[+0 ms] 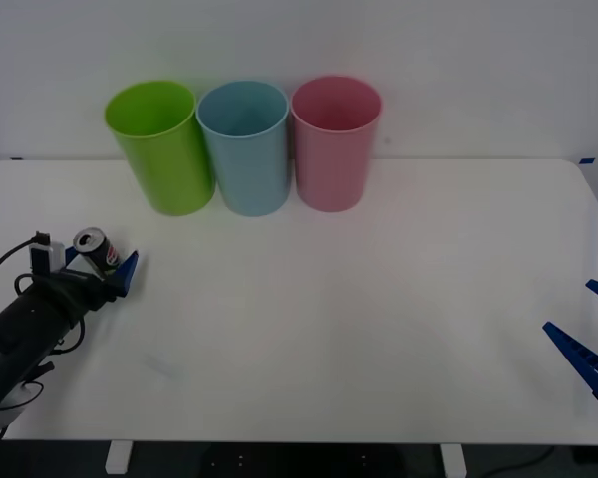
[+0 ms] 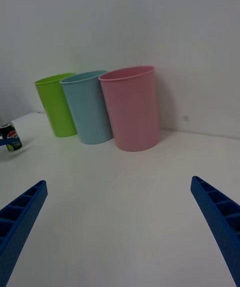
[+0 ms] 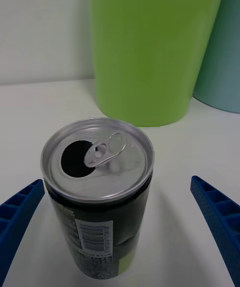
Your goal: Grasp the object on the table and drop it into the matching bin: aluminum can to the light blue bin, PET bottle to the pink bin.
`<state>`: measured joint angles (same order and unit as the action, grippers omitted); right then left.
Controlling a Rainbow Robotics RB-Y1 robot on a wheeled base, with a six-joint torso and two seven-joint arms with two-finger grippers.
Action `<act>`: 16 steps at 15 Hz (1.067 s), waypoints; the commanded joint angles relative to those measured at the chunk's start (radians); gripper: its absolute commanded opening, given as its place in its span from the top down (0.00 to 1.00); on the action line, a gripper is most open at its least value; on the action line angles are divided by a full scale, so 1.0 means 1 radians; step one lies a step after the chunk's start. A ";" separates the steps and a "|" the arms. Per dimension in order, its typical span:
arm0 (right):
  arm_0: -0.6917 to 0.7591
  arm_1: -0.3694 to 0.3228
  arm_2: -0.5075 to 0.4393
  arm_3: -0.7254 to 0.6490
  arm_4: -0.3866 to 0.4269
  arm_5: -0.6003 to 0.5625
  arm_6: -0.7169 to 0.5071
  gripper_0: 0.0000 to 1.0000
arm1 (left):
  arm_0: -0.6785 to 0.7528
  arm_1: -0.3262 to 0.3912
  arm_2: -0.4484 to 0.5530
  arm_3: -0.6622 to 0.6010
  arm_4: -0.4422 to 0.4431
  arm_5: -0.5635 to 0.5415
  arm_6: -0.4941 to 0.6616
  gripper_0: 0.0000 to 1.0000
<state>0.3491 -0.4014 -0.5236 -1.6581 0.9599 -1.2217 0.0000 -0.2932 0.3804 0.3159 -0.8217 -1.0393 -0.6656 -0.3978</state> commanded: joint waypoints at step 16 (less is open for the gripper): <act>0.000 0.000 0.000 0.000 0.000 0.000 0.000 0.00 | -0.009 0.000 0.000 0.009 -0.002 0.009 0.002 1.00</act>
<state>0.3491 -0.4014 -0.5236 -1.6581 0.9599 -1.2217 0.0000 -0.3036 0.3804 0.3160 -0.8128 -1.0422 -0.6564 -0.3972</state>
